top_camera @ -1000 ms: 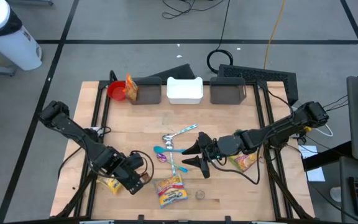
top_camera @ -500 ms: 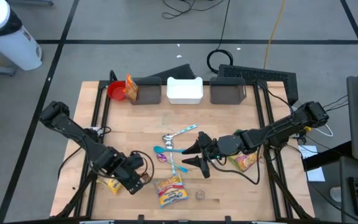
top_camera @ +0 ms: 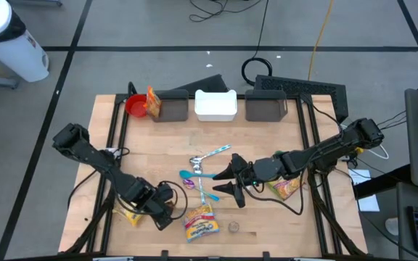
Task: Pick & Place Food Item
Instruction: Put the orange seasoning pack into the white bin
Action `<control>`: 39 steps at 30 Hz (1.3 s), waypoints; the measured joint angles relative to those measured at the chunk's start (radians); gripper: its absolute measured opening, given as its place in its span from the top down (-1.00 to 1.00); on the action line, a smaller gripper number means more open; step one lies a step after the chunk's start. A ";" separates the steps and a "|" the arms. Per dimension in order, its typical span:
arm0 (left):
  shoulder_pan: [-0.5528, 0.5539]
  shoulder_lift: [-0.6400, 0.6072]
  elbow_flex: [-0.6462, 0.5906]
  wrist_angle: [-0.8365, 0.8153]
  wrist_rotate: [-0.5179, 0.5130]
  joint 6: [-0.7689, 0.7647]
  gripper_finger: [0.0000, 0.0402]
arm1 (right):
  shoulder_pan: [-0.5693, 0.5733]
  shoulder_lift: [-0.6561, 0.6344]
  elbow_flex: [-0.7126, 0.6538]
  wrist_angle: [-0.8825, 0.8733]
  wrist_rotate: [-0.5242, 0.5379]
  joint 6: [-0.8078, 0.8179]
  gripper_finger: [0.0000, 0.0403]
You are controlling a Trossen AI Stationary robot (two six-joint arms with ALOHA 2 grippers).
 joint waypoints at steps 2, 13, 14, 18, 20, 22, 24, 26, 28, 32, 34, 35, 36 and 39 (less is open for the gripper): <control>0.001 -0.002 0.000 -0.001 0.012 0.000 0.20 | 0.000 0.000 0.000 -0.012 0.000 0.000 0.15; 0.005 -0.023 0.000 -0.005 0.046 -0.002 0.20 | 0.000 0.000 0.000 -0.026 0.000 0.000 0.15; 0.006 -0.023 0.000 -0.005 0.046 -0.002 0.20 | 0.000 0.000 0.000 -0.027 -0.001 0.001 0.15; 0.022 -0.023 0.000 -0.005 0.046 0.000 0.20 | 0.000 0.000 0.000 -0.031 -0.001 0.001 0.15; 0.029 -0.023 0.000 -0.006 0.046 0.004 0.20 | 0.000 0.000 0.000 -0.031 -0.001 0.001 0.15; 0.033 -0.023 0.000 -0.010 0.047 0.008 0.20 | 0.000 0.000 0.000 -0.031 -0.001 0.001 0.15; 0.038 -0.023 0.000 -0.010 0.048 0.017 0.20 | 0.000 0.000 0.000 -0.031 -0.001 0.001 0.15; 0.044 -0.023 0.000 -0.010 0.049 0.021 0.20 | 0.000 0.000 0.000 -0.031 -0.001 0.001 0.15; 0.050 -0.026 0.000 -0.010 0.050 0.029 0.20 | 0.000 0.000 0.000 -0.031 -0.001 0.001 0.15; 0.059 -0.060 0.000 -0.017 0.047 0.034 0.20 | 0.000 0.000 0.000 -0.033 -0.001 0.001 0.15; 0.062 -0.079 0.000 -0.027 0.027 0.033 0.20 | 0.000 0.000 0.000 -0.040 -0.001 0.001 0.15; 0.064 -0.091 0.000 -0.035 0.015 0.032 0.20 | 0.000 0.000 0.000 -0.044 -0.001 0.001 0.15; 0.065 -0.103 0.000 -0.044 0.010 0.029 0.20 | 0.000 0.000 0.000 -0.048 -0.001 0.001 0.15; 0.070 -0.118 0.001 -0.078 0.007 0.024 0.20 | 0.000 0.000 0.000 -0.053 -0.001 0.000 0.15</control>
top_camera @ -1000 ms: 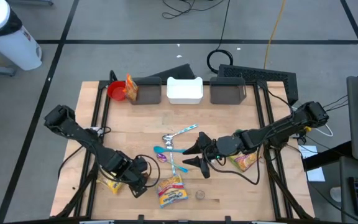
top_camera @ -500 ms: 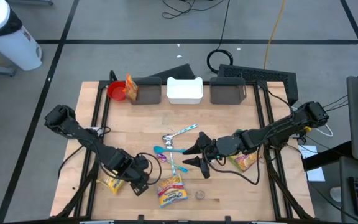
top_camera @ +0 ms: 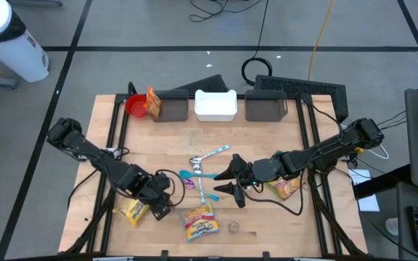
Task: Pick & Place Food Item
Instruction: Put the orange seasoning pack into the white bin
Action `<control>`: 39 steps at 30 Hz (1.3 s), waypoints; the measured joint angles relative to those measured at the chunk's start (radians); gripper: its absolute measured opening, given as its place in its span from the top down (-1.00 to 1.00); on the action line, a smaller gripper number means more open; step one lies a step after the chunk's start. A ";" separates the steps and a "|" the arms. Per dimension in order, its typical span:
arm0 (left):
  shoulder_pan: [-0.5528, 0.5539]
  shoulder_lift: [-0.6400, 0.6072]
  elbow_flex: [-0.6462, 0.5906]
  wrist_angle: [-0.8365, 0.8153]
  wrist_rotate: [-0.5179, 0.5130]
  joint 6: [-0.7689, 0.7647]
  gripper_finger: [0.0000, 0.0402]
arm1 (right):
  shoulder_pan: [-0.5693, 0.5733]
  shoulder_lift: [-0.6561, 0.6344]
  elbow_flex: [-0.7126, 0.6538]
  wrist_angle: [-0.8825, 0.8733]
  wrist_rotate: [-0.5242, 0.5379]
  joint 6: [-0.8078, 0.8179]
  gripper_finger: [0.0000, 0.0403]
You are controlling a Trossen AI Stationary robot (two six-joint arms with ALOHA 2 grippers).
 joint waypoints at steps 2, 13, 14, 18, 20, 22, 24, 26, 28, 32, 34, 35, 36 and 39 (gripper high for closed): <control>0.000 0.000 0.000 -0.001 0.012 0.011 0.20 | 0.000 0.000 0.000 -0.001 0.000 0.000 0.15; 0.012 0.006 0.000 0.042 0.019 0.048 0.20 | 0.000 0.000 0.000 -0.008 0.000 0.000 0.15; 0.012 0.006 0.000 0.043 0.020 0.054 0.20 | 0.000 0.000 0.000 -0.008 0.001 0.000 0.15; 0.012 0.006 0.000 0.042 0.030 0.070 0.20 | 0.000 0.000 0.000 -0.010 0.003 0.000 0.15; 0.012 0.006 0.000 0.041 0.030 0.071 0.20 | -0.001 0.000 0.000 -0.013 0.004 0.000 0.15; 0.012 0.006 0.000 0.041 0.030 0.077 0.20 | -0.001 0.000 0.000 -0.013 0.004 0.000 0.15; 0.012 0.007 0.000 0.041 0.031 0.080 0.20 | -0.001 0.000 0.000 -0.013 0.004 0.000 0.15; 0.013 0.017 0.000 0.041 0.037 0.086 0.20 | -0.001 0.000 0.000 -0.014 0.005 0.000 0.15; 0.013 0.030 0.000 0.036 0.048 0.093 0.20 | -0.001 0.000 0.000 -0.014 0.005 0.000 0.15; 0.013 0.059 0.000 0.034 0.072 0.097 0.20 | -0.001 0.000 0.000 -0.014 0.005 0.000 0.15; 0.013 0.068 0.000 0.031 0.073 0.090 0.20 | -0.001 0.000 0.000 -0.014 0.005 0.000 0.15; 0.013 0.067 0.000 0.031 0.072 0.089 0.20 | -0.001 0.000 0.000 -0.014 0.005 0.000 0.15; 0.013 0.066 0.000 0.031 0.072 0.089 0.22 | -0.001 0.000 0.000 -0.015 0.005 0.000 0.15; 0.013 0.066 0.000 0.029 0.072 0.088 0.34 | -0.001 0.000 0.000 -0.015 0.005 0.000 0.15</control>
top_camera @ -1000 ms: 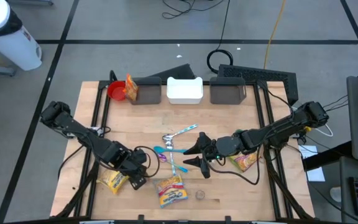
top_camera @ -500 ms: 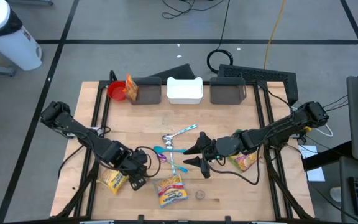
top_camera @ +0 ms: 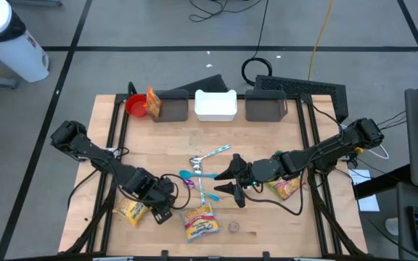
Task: Pick & Place Food Item
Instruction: Put the orange seasoning pack into the white bin
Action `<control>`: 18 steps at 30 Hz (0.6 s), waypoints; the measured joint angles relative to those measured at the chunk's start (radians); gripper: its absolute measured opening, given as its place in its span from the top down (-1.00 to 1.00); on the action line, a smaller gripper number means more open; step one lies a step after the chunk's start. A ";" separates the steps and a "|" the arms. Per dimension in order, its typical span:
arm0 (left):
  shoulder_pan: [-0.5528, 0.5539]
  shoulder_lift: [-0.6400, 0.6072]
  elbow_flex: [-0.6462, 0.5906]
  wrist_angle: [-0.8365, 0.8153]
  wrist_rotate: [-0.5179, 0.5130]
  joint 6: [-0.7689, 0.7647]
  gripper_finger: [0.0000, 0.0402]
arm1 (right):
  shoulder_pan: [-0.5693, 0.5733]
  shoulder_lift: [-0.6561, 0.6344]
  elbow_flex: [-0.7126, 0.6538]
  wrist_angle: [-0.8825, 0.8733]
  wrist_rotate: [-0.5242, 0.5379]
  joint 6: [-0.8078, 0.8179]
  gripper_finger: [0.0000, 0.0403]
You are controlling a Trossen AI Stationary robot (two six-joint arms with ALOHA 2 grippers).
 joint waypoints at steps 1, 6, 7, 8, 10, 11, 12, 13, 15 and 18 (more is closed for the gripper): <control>0.000 0.000 0.000 -0.003 0.000 -0.001 0.40 | 0.000 0.000 0.000 0.000 0.000 0.000 0.15; 0.000 0.000 0.000 -0.006 0.017 0.006 0.78 | 0.000 0.000 0.000 0.000 0.000 0.000 0.15; 0.000 0.000 0.000 -0.006 0.019 0.009 0.85 | 0.000 0.000 0.000 0.000 0.000 0.000 0.15; 0.000 0.000 0.000 -0.006 0.022 0.013 0.92 | 0.000 0.000 0.000 0.000 0.000 0.000 0.15; 0.000 0.000 0.000 -0.006 0.034 0.017 0.96 | 0.000 0.000 0.000 0.000 0.000 0.000 0.15; 0.000 0.000 0.000 -0.006 0.042 0.017 0.96 | 0.000 0.000 0.000 0.000 0.000 0.000 0.15; 0.000 0.000 0.000 -0.006 0.051 0.017 0.94 | 0.000 0.000 0.000 0.000 0.000 0.000 0.15; 0.000 0.000 0.000 -0.006 0.055 0.017 0.94 | 0.000 0.000 0.000 0.000 0.000 0.000 0.15; 0.000 0.000 0.000 -0.006 0.064 0.017 0.96 | 0.000 0.000 0.000 0.000 0.000 0.000 0.15; 0.000 -0.001 0.000 -0.006 0.073 0.017 0.97 | 0.000 0.000 0.000 0.000 0.000 0.000 0.15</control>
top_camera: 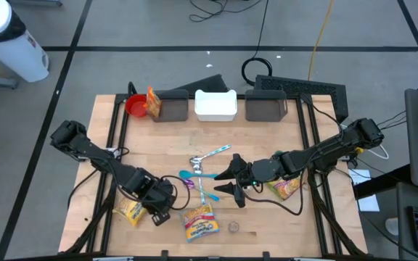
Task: Pick & Place Food Item
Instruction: Put the orange seasoning pack into the white bin
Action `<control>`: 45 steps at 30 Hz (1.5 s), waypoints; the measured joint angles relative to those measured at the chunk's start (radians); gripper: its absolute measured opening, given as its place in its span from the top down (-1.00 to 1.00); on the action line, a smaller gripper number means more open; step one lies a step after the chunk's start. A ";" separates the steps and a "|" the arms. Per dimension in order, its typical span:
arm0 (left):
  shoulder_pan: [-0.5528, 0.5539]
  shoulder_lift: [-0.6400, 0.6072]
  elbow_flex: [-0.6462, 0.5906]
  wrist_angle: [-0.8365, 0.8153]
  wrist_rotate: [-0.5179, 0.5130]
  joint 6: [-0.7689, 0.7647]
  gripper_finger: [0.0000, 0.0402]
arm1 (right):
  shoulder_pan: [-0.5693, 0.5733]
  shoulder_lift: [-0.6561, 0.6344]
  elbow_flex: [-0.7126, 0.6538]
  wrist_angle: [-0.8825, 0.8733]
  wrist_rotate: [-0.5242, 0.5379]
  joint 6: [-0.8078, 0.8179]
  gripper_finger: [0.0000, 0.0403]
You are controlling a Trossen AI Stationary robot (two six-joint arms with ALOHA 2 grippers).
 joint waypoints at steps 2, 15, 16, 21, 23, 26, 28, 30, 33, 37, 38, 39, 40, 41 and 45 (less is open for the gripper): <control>0.000 -0.003 0.000 0.000 0.008 0.000 0.96 | 0.000 0.000 0.000 0.000 0.000 0.000 0.15; 0.018 -0.003 0.075 -0.008 -0.008 0.068 0.98 | 0.000 0.000 0.000 0.000 0.000 0.000 0.15; 0.025 -0.003 0.092 -0.008 -0.014 0.085 0.98 | 0.000 0.000 0.000 0.000 0.000 -0.001 0.15; 0.064 -0.003 0.195 -0.033 -0.060 0.184 0.98 | -0.011 0.000 0.000 0.000 0.000 -0.001 0.15; 0.082 -0.003 0.241 -0.058 -0.089 0.230 0.98 | -0.018 0.000 0.000 0.000 0.000 -0.002 0.15; 0.114 -0.003 0.311 -0.103 -0.124 0.296 0.98 | -0.024 0.000 0.000 0.002 0.000 -0.001 0.15; 0.138 -0.003 0.358 -0.136 -0.130 0.343 0.98 | -0.025 0.000 0.000 0.008 -0.002 -0.001 0.15; 0.167 -0.003 0.395 -0.159 -0.130 0.380 0.99 | -0.025 0.000 0.000 0.025 -0.004 -0.001 0.15; 0.213 -0.003 0.438 -0.172 -0.118 0.430 0.98 | -0.027 0.000 0.000 0.094 -0.022 -0.014 0.15; 0.280 -0.003 0.469 -0.166 -0.067 0.497 0.98 | -0.056 -0.001 0.000 0.188 -0.127 -0.030 0.15; 0.294 -0.003 0.475 -0.166 -0.060 0.512 0.98 | -0.069 -0.002 0.000 0.191 -0.145 -0.026 0.15; 0.306 -0.003 0.480 -0.165 -0.055 0.529 0.98 | -0.082 -0.002 0.000 0.186 -0.160 -0.024 0.15; 0.317 -0.003 0.485 -0.165 -0.051 0.549 0.99 | -0.092 -0.002 0.000 0.177 -0.167 -0.023 0.15; 0.326 -0.003 0.493 -0.164 -0.050 0.567 0.99 | -0.105 -0.001 0.000 0.171 -0.174 -0.023 0.15; 0.356 -0.003 0.512 -0.121 -0.041 0.624 0.99 | -0.146 -0.001 0.000 0.176 -0.190 -0.026 0.15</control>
